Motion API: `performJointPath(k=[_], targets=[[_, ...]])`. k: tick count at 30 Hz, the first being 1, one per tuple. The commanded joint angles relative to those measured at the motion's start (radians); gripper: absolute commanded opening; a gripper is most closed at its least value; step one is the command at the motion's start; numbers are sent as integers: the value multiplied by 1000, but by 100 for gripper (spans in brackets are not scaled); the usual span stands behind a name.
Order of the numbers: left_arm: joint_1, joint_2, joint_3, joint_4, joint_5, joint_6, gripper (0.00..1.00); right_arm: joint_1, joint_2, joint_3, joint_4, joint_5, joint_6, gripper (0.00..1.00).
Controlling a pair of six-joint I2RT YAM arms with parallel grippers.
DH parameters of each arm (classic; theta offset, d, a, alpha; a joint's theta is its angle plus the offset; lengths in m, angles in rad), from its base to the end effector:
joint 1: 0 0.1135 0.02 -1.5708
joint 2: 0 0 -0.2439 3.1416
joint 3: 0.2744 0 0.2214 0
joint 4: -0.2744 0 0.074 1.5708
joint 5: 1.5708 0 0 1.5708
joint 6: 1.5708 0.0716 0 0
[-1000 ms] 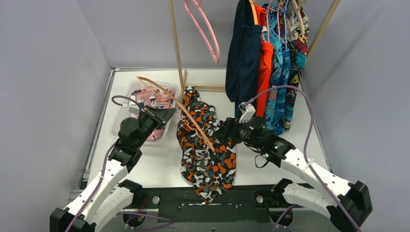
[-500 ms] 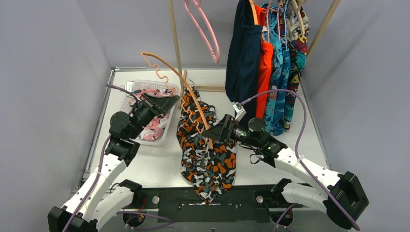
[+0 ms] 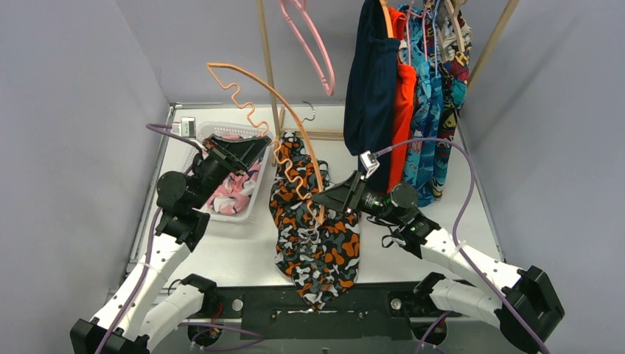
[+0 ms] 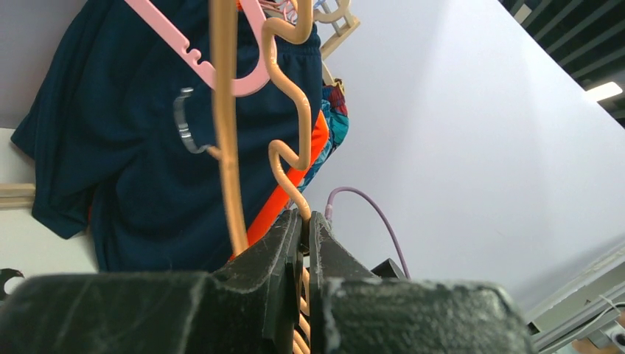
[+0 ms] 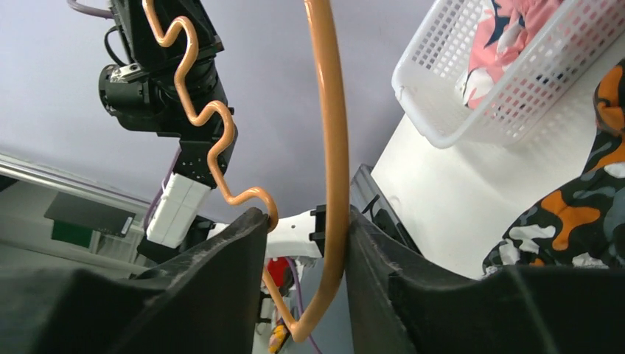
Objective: Remove the shorts from the hanger
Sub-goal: Place the hanger on the clothes rod.
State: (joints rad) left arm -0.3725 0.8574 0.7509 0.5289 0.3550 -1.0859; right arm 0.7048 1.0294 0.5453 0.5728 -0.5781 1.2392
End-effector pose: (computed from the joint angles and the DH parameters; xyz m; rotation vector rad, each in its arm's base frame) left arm 0.1841 -0.0987 0.3928 -0.1129 1.3070 -1.4712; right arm 0.1607 0.1881 0.2883 -0.0875 1.8604 1.8958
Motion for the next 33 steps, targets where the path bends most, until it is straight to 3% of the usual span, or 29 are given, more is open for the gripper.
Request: performJointPath(k=[1, 9, 18, 22, 26, 30, 33], targets=[[3, -35, 0, 62, -12, 7, 0, -1, -92, 50, 31, 15, -57, 37], [7, -68, -133, 100, -71, -71, 0, 2, -132, 58, -2, 10, -97, 24], [6, -106, -244, 94, -84, -99, 0, 4, -151, 64, 1, 29, -127, 26], [6, -127, -307, 95, -98, -123, 0, 4, -143, 62, -11, 28, -130, 17], [6, -129, -342, 93, -111, -129, 0, 5, -152, 70, -72, 44, -155, 1], [6, -112, -373, 86, -104, -134, 0, 4, -179, 102, -206, 86, -216, 0], [6, -93, -397, 101, -77, -154, 16, 5, -208, 140, -331, 136, -282, 0]])
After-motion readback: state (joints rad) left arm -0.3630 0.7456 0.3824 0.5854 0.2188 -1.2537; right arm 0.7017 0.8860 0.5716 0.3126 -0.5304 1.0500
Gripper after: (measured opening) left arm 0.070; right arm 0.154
